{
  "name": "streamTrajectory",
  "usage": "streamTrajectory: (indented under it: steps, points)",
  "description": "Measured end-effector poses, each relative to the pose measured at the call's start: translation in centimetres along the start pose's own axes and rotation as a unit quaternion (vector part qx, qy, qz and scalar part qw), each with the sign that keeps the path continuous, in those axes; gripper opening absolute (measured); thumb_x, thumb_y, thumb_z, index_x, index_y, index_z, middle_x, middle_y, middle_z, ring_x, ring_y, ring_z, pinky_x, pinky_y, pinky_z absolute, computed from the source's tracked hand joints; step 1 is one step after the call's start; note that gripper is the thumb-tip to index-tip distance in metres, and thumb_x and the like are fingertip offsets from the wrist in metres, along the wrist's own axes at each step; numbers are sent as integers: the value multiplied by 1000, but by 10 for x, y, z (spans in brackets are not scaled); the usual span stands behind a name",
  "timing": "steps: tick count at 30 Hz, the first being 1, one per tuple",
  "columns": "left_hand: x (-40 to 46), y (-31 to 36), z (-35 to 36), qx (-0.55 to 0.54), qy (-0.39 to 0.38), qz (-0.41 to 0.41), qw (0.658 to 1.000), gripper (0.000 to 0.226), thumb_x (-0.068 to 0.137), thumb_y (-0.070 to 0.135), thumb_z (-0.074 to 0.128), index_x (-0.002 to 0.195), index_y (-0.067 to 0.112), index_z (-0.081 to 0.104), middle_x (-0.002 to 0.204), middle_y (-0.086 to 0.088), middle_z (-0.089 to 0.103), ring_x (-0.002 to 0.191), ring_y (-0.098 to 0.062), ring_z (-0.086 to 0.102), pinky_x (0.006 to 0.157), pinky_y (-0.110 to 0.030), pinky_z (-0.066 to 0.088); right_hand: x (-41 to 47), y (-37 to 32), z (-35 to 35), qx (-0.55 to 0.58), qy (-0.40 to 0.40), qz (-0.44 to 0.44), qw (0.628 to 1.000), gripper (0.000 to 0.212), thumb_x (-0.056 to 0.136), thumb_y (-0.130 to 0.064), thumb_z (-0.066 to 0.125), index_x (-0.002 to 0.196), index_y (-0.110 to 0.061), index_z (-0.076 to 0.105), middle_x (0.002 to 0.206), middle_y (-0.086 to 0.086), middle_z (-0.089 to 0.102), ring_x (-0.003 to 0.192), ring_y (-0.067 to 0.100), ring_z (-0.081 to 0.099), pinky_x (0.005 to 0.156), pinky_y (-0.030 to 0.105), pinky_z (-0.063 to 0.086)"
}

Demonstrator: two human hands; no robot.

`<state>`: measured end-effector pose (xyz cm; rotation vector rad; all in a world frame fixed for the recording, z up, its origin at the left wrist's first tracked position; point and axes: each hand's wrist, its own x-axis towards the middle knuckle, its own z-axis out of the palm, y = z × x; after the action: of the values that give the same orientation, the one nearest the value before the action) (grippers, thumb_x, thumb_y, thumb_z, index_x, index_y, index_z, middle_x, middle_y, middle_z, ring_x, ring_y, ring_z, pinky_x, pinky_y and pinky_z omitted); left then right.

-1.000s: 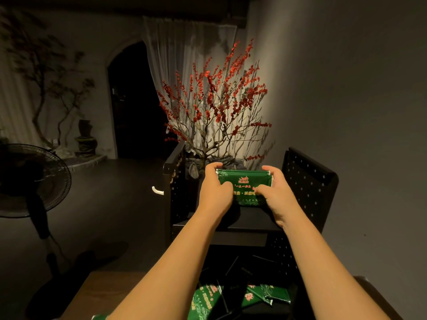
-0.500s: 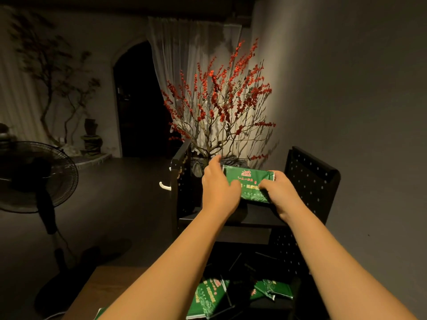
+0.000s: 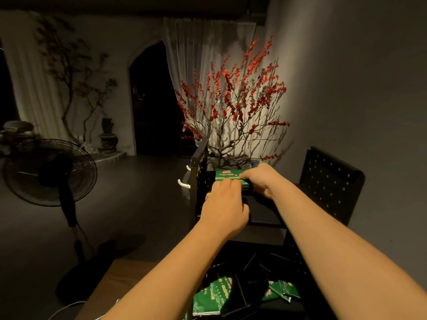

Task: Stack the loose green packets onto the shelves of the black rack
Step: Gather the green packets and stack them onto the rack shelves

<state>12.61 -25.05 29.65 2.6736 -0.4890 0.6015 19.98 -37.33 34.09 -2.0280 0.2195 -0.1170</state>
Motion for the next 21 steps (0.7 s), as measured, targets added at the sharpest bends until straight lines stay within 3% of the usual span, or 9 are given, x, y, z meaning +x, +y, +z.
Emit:
streamTrajectory:
  steps: [4,8,12,17,21]
  points:
    - [4,-7,-3,0,-55,-44,998,39,95,36,47,126,11,44,130,-10,45,118,-29,43,95,-41,42,0,-7,17,-33,-4,-14,999,14,88,-13,63,86,-3,54,80,12,56,70,23,54,58,32,41]
    - [11,-8,-5,-4,-102,-91,991,44,96,39,46,129,10,44,132,-11,43,118,-34,48,89,-43,45,1,-7,20,-66,11,-9,998,17,88,-10,57,74,-7,48,71,9,46,60,22,42,51,29,32]
    - [21,-8,-3,-13,-114,-112,987,48,97,39,47,135,10,42,135,-11,40,122,-34,47,94,-44,44,8,-4,17,-46,22,5,999,24,89,-3,48,68,-10,38,68,8,37,58,22,34,49,31,30]
    - [27,-12,0,-34,-123,-127,984,48,97,40,47,134,9,42,136,-10,37,119,-33,49,95,-45,45,15,4,13,21,28,17,999,14,87,8,39,80,-1,47,73,15,35,72,26,46,66,36,39]
    - [26,-14,2,-29,-135,-120,983,46,98,40,45,133,10,43,136,-10,35,117,-32,49,96,-45,46,13,9,4,84,12,41,996,23,89,5,39,99,-7,56,81,13,45,76,27,46,69,34,46]
